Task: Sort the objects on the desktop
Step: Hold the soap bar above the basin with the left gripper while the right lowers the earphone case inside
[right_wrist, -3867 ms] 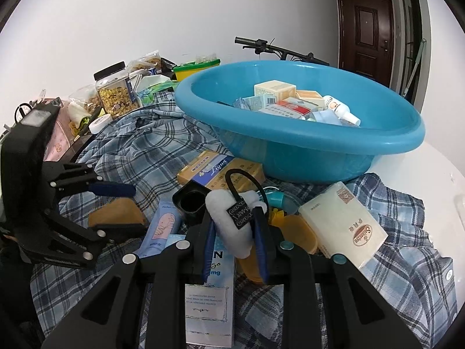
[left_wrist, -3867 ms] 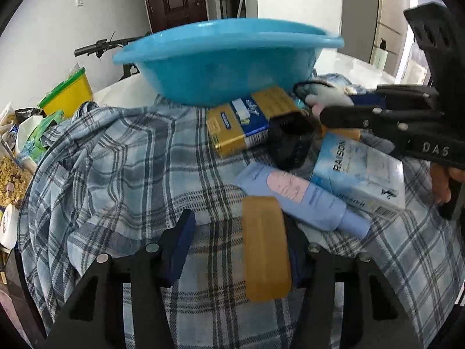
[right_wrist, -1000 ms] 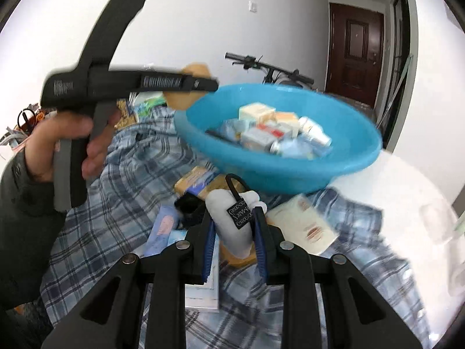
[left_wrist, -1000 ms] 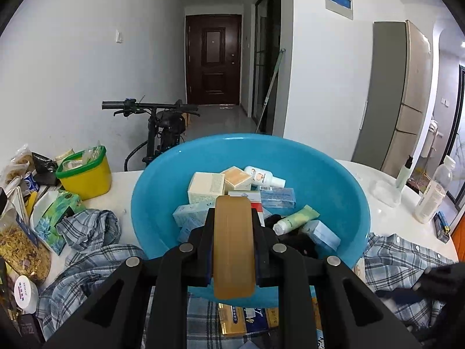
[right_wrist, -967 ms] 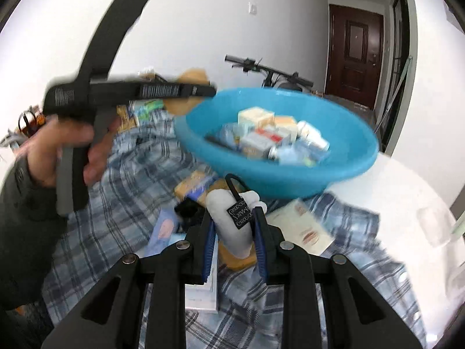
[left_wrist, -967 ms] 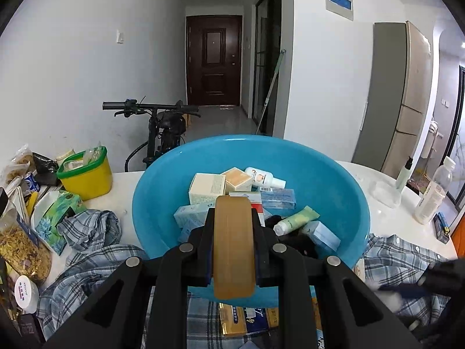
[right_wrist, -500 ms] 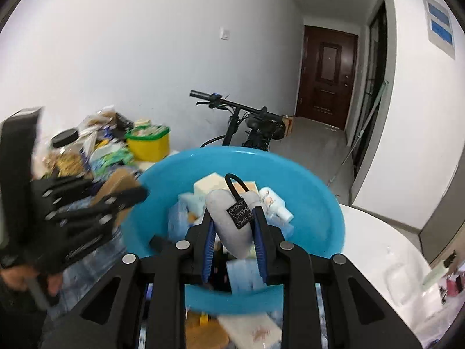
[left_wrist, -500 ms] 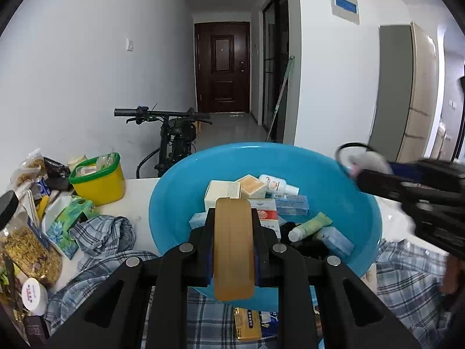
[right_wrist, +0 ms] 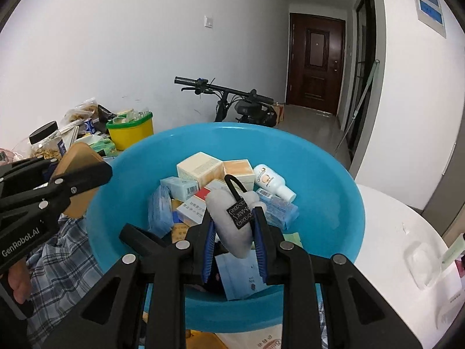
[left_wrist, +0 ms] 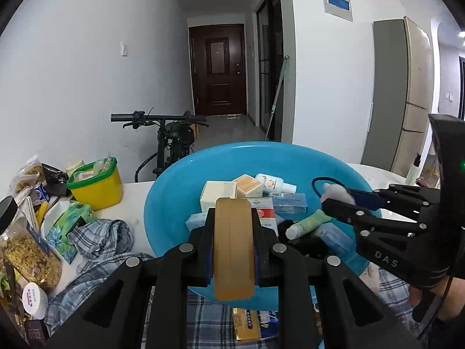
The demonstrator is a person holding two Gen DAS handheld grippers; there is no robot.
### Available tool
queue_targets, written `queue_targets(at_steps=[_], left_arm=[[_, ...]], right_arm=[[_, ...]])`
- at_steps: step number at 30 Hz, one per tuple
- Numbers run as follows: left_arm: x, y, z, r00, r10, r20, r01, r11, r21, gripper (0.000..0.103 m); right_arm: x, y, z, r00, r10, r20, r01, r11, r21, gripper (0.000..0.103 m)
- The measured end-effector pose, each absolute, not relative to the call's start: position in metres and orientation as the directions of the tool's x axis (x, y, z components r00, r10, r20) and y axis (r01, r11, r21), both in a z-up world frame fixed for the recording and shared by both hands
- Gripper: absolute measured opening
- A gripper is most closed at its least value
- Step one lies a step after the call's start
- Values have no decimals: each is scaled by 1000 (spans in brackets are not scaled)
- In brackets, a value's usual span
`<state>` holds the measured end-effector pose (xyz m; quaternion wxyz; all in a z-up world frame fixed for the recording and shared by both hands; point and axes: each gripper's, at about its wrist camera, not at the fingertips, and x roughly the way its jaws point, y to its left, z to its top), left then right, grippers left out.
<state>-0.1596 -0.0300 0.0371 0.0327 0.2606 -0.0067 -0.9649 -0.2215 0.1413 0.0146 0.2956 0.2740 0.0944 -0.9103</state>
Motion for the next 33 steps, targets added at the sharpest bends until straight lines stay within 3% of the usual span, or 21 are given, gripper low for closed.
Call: queue_targets(at_steps=[33], left_arm=[[-160, -21, 31, -864, -46, -501, 36, -999, 29, 21]], right_arm=[[-212, 145, 18, -675, -512, -532, 601, -799, 6, 23]])
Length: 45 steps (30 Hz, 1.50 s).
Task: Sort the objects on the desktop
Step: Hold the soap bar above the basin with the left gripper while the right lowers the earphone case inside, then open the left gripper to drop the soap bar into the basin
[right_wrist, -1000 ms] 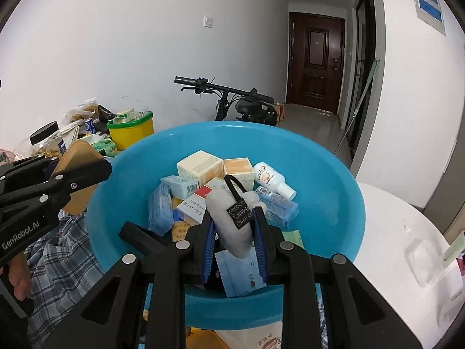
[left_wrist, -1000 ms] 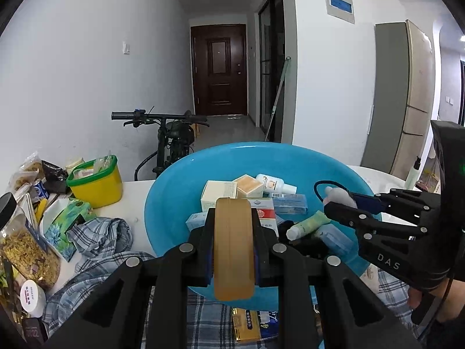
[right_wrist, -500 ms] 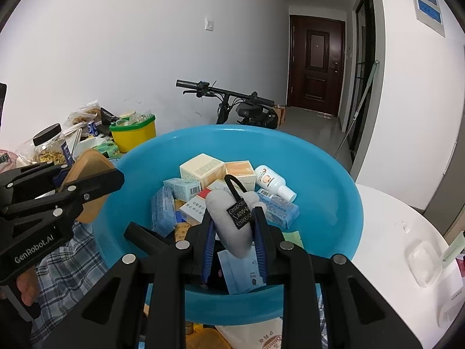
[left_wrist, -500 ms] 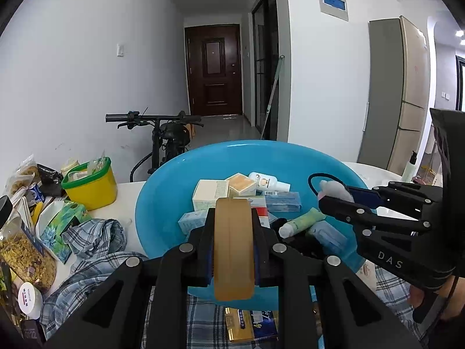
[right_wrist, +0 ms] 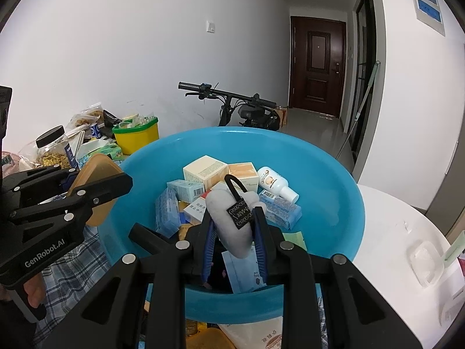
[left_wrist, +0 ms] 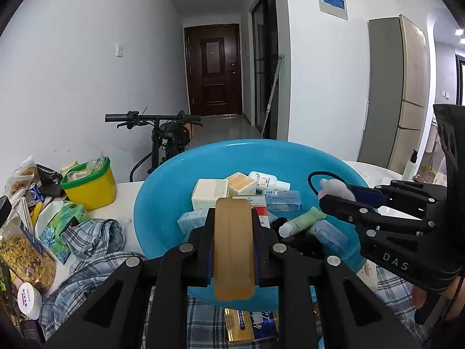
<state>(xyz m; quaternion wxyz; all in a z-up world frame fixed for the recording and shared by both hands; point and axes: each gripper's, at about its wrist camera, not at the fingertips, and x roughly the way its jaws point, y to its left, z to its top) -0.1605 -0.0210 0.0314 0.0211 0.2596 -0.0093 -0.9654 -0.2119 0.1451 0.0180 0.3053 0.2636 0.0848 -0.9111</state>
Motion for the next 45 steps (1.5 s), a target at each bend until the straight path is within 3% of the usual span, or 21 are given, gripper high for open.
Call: queue_targets(at_steps=[36, 37, 38, 39, 40, 42, 45], left_arm=[[-159, -18, 33, -863, -34, -504, 18, -999, 35, 21], [-158, -17, 33, -863, -43, -503, 24, -999, 43, 30], [-159, -16, 33, -862, -58, -503, 34, -998, 56, 65], [-158, -16, 33, -864, -76, -498, 48, -996, 69, 89], [-156, -16, 34, -872, -105, -478, 74, -994, 83, 102], [-153, -15, 37, -896, -143, -420, 103, -988, 116, 103], [-156, -15, 36, -897, -127, -423, 86, -990, 115, 103]], right_arm=[[-207, 148, 24, -689, -514, -511, 598, -801, -1, 23], [-207, 149, 24, -693, -512, -508, 595, -804, -1, 23], [-207, 151, 25, -694, -512, -507, 593, -805, 2, 23], [-207, 151, 25, -694, -512, -506, 592, -806, 5, 23], [-207, 151, 26, -694, -512, -506, 591, -807, 6, 23], [-207, 151, 26, -694, -512, -506, 591, -807, 6, 23], [-207, 151, 25, -690, -515, -508, 595, -804, 6, 23]])
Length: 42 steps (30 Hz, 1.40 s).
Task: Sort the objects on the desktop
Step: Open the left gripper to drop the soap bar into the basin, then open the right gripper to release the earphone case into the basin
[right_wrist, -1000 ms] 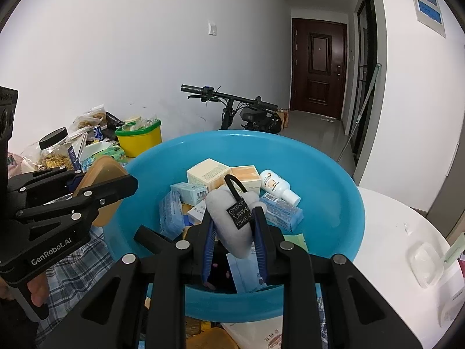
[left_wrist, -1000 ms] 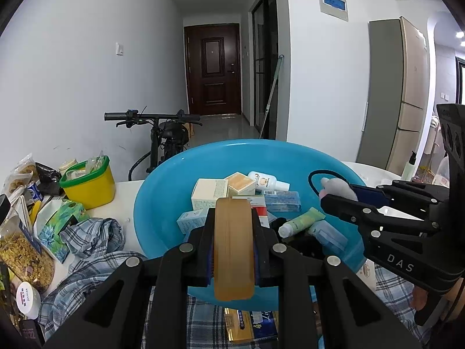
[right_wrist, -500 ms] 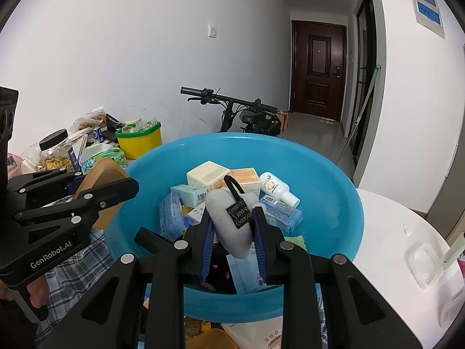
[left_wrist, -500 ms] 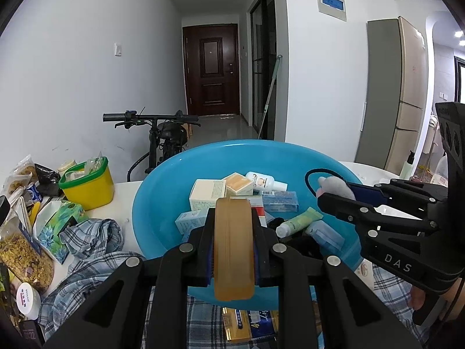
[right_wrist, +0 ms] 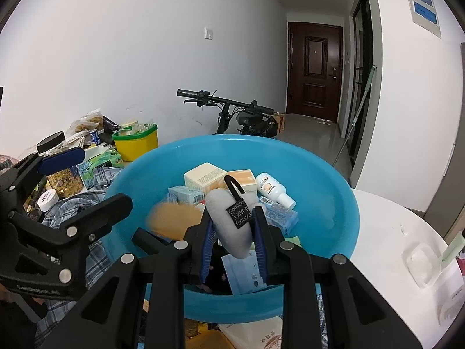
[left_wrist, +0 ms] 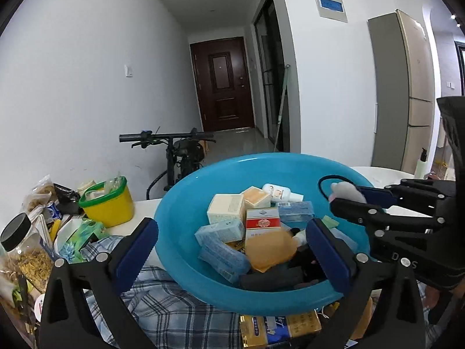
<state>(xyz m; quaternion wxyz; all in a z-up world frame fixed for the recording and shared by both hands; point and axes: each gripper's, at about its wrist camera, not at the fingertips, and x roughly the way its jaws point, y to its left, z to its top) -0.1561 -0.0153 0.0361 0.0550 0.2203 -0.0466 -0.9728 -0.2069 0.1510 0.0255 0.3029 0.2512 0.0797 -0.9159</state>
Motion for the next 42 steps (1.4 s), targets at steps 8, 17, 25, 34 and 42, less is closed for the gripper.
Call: queue_targets(at_steps=[8, 17, 25, 34, 42], left_arm=[[-160, -18, 29, -887, -145, -439, 97, -987, 130, 103], [-159, -21, 26, -875, -116, -470, 81, -992, 95, 103], [-157, -24, 29, -876, -99, -472, 74, -995, 72, 103], [-159, -30, 29, -871, -84, -485, 75, -996, 37, 103], [-159, -29, 28, -869, -79, -489, 70, -997, 37, 103]], right_arm=[[-208, 150, 23, -685, -513, -517, 598, -801, 2, 23], [-207, 147, 22, -679, -516, -522, 605, -797, 1, 23], [-207, 144, 21, -673, -518, -529, 608, -794, 3, 23], [-207, 142, 20, -673, -517, -530, 609, -793, 1, 23], [-207, 141, 19, -667, -523, -531, 615, -788, 4, 23]])
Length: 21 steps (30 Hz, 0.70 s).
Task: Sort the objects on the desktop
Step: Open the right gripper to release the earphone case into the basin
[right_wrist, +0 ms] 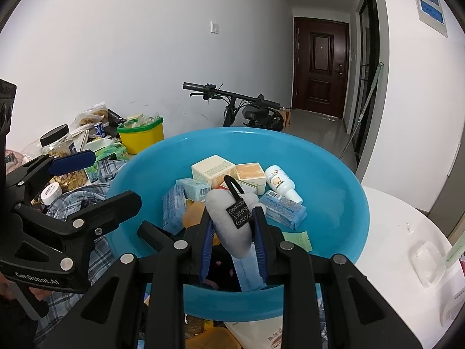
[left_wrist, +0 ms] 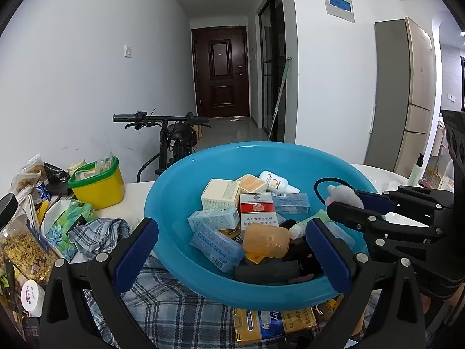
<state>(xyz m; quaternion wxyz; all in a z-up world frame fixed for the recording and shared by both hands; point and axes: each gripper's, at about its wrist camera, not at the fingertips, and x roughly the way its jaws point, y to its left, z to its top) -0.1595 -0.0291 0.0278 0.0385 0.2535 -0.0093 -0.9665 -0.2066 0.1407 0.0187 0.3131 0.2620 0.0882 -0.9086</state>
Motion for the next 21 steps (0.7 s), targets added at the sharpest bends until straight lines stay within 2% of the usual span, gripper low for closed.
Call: queue_targets(at_steps=[21], left_arm=[[-159, -29, 29, -868, -72, -492, 67, -997, 28, 103]], right_arm=[[-207, 143, 19, -667, -521, -533, 613, -790, 6, 23]])
